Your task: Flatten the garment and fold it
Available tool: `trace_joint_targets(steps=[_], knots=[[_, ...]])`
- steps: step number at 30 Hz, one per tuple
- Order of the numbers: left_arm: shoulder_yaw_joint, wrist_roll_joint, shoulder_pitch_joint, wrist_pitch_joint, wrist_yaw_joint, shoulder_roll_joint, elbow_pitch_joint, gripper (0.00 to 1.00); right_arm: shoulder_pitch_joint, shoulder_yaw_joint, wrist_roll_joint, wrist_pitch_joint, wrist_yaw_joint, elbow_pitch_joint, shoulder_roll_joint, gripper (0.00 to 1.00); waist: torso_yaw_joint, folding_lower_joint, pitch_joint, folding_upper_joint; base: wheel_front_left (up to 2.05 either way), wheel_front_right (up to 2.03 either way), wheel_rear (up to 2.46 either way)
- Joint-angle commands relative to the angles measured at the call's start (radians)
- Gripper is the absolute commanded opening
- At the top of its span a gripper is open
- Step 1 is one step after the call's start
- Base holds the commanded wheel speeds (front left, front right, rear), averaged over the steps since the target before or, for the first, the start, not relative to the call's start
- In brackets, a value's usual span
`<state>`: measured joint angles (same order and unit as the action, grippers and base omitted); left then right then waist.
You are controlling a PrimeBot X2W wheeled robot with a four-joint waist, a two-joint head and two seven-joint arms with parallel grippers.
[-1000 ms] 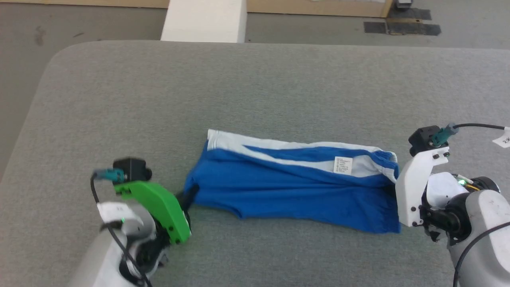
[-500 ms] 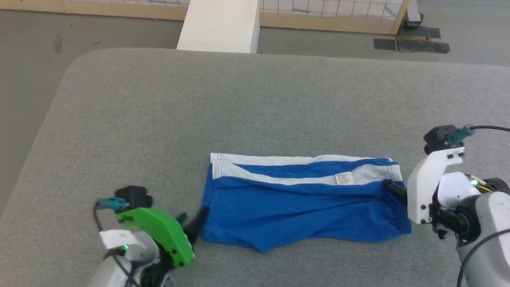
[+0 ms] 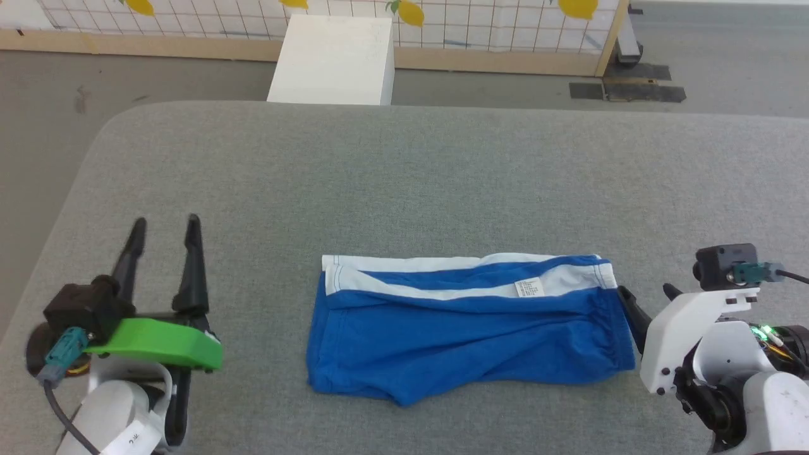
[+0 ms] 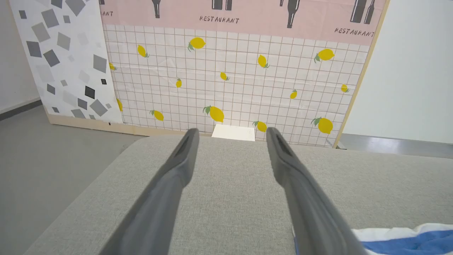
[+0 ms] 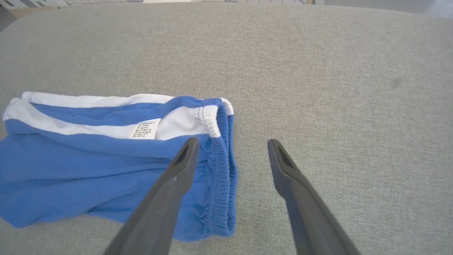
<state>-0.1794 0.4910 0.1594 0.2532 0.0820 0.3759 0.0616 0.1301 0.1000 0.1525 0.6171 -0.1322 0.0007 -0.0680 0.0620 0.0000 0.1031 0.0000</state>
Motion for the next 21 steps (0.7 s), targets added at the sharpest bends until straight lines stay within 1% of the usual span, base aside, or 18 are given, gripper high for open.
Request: trace_joint_targets(steps=[1,4,7,12,15,17,21], knots=[[0.025,-0.04,0.003,0.007,-0.002,-0.012,-0.026,1.0,0.002,-0.001,-0.025,0.002,0.002,-0.005,0.009,1.0,-0.001,0.0,0.012,0.0,0.0,0.0,0.0],[0.085,-0.095,-0.019,0.008,-0.012,-0.057,-0.079,1.0,0.03,-0.002,-0.059,0.028,0.002,0.021,0.015,1.0,-0.001,0.0,0.032,0.0,0.0,0.0,0.0],[0.13,-0.138,-0.041,0.008,-0.042,-0.099,-0.11,1.0,0.081,-0.012,-0.087,0.061,0.002,0.071,0.017,1.0,0.005,0.0,0.058,0.0,0.0,0.0,0.0],[0.173,-0.207,-0.048,0.008,-0.1,-0.139,-0.128,1.0,0.169,-0.04,-0.125,0.119,0.002,0.174,0.017,1.0,0.017,0.0,0.097,0.0,0.0,0.0,0.0],[0.203,-0.234,-0.041,0.008,-0.131,-0.165,-0.128,1.0,0.206,-0.065,-0.145,0.178,0.002,0.233,0.017,1.0,0.025,0.0,0.115,0.0,0.0,0.0,0.0],[0.219,-0.247,-0.035,0.008,-0.147,-0.182,-0.125,1.0,0.221,-0.071,-0.163,0.21,0.002,0.26,0.018,1.0,0.03,0.0,0.123,0.0,0.0,0.0,0.0],[0.244,-0.27,-0.026,0.008,-0.173,-0.211,-0.122,1.0,0.229,-0.076,-0.156,0.273,0.002,0.309,0.018,1.0,0.034,0.0,0.128,0.0,0.0,0.0,0.0]])
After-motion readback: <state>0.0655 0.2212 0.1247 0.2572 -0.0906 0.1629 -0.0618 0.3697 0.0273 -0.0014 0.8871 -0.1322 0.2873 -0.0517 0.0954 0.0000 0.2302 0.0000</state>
